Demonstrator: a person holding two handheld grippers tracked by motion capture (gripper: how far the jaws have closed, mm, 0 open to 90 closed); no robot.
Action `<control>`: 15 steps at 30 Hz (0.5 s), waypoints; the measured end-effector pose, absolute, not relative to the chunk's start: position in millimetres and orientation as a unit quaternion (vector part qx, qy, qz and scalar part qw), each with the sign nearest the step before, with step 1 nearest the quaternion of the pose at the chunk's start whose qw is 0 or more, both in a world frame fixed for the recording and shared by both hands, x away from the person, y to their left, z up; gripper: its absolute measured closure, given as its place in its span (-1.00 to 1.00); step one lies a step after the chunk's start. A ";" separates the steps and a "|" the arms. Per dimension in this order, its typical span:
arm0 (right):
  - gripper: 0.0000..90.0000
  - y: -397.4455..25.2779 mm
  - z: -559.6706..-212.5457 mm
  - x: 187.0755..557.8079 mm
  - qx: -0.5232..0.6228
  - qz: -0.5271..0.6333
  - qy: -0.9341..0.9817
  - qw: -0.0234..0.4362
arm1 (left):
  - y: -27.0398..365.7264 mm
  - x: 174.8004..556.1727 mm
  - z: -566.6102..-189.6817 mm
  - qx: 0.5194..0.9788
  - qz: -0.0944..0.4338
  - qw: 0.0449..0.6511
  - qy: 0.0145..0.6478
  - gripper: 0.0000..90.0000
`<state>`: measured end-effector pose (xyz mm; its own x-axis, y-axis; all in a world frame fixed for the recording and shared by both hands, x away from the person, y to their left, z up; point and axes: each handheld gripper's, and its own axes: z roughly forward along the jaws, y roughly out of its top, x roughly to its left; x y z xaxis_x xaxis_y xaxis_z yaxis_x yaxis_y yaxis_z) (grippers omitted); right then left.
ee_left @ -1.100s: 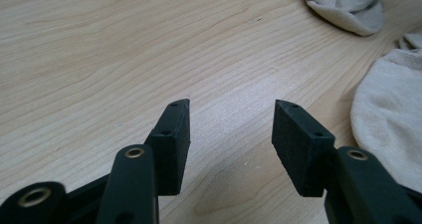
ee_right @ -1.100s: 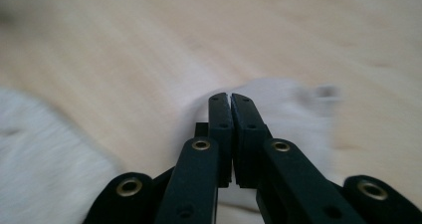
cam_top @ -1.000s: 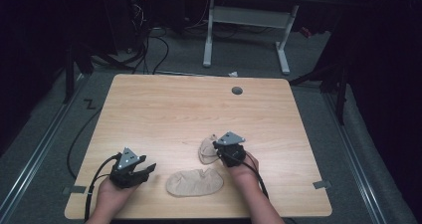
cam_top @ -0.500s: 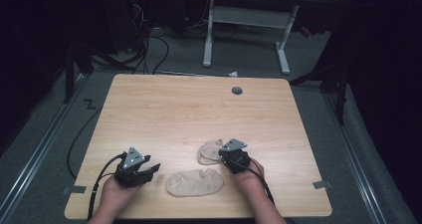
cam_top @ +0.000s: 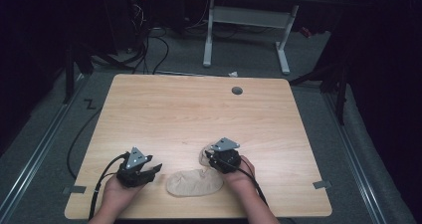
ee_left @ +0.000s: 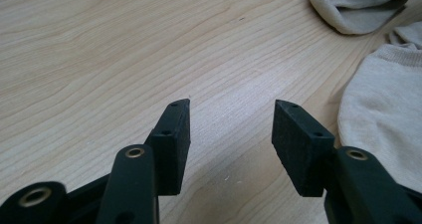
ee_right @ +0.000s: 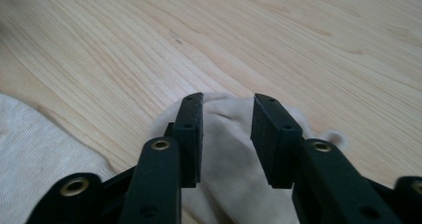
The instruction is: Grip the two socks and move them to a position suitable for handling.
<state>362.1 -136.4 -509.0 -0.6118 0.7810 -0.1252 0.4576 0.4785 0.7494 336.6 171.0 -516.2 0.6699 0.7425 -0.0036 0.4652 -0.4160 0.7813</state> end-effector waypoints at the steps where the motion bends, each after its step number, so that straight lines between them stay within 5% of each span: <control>1: 0.41 -133.0 -510.8 362.9 0.370 0.344 0.831 0.234 | 172.0 336.3 -516.1 0.823 0.173 0.397 0.368 0.11; 8: 0.38 -127.7 -520.8 368.7 0.367 0.320 0.845 0.221 | 173.8 335.7 -516.2 0.821 0.173 0.398 0.371 0.11; 15: 0.82 -129.0 -520.3 368.0 0.368 0.319 0.842 0.232 | 172.8 335.6 -516.0 0.821 0.173 0.398 0.370 0.11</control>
<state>368.0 -129.0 -520.3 -0.6212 0.7678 -0.1567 0.4712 0.5257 0.7082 335.6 172.8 -516.0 0.6659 0.7460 -0.0106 0.4707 -0.4090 0.7818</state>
